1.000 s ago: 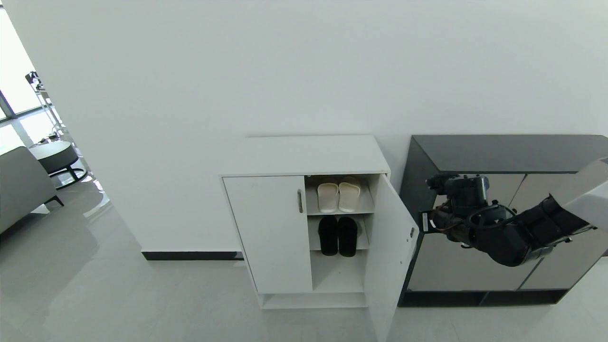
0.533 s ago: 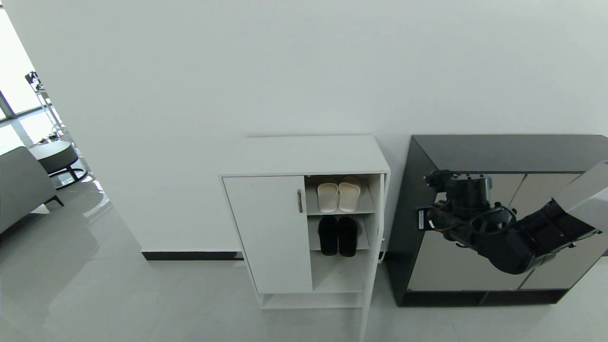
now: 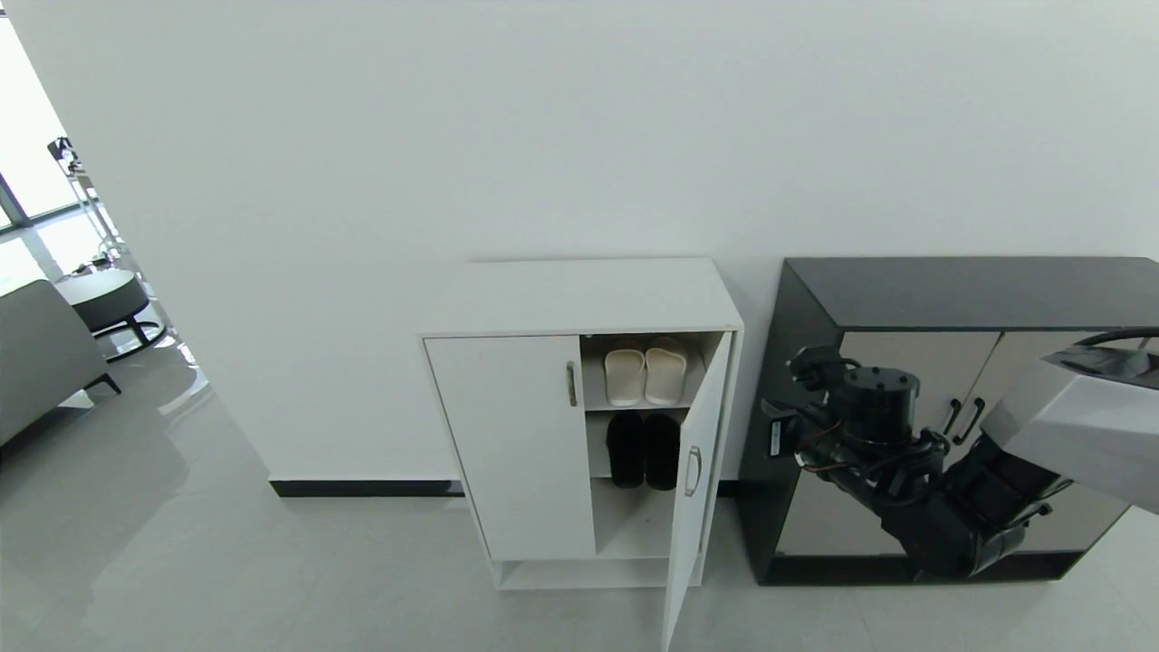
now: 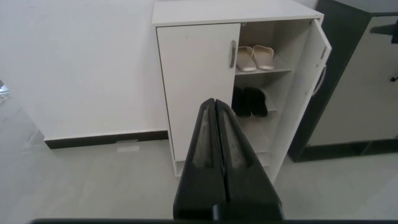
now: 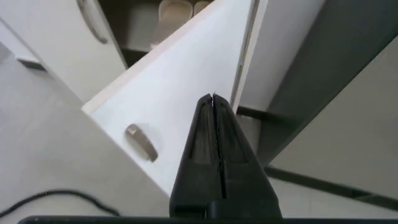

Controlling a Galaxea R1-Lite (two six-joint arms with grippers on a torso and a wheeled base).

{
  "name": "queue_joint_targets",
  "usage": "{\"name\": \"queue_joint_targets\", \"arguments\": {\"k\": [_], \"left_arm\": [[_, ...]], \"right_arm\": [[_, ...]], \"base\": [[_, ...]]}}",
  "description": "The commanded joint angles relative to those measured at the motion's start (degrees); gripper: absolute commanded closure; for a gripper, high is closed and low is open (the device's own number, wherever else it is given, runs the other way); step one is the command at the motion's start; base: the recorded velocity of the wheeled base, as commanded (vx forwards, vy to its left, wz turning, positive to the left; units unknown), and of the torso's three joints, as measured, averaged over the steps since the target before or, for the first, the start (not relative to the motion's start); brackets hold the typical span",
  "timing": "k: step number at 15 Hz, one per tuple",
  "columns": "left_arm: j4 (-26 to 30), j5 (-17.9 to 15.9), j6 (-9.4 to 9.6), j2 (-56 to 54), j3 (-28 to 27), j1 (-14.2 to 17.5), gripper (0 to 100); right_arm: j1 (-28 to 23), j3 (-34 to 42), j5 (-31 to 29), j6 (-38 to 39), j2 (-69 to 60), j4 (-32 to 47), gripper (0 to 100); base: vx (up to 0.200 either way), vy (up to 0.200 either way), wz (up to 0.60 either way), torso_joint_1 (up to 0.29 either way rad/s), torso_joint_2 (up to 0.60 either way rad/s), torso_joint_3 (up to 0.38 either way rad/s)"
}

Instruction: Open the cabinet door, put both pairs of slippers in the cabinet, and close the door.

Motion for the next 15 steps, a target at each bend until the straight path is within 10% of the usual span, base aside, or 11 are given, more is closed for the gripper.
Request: {"name": "queue_joint_targets", "arguments": {"k": [1, 6, 15], "left_arm": [[-0.05, 0.01, -0.03, -0.01, 0.0, 0.02, 100], [0.04, 0.01, -0.03, -0.01, 0.0, 0.02, 100], [-0.05, 0.01, 0.06, -0.01, 0.0, 0.02, 100]], "right_arm": [[0.72, 0.65, 0.34, -0.01, 2.36, -1.25, 100], [0.98, 5.48, 7.54, -0.09, 1.57, -3.62, 100], [2.03, 7.76, 17.56, 0.08, 3.32, -8.01, 100]], "base": [[0.2, 0.0, 0.0, -0.017, 0.0, 0.002], [0.2, 0.0, 0.0, 0.005, 0.0, 0.004], [0.0, 0.0, 0.0, 0.0, 0.0, 0.0]]}}
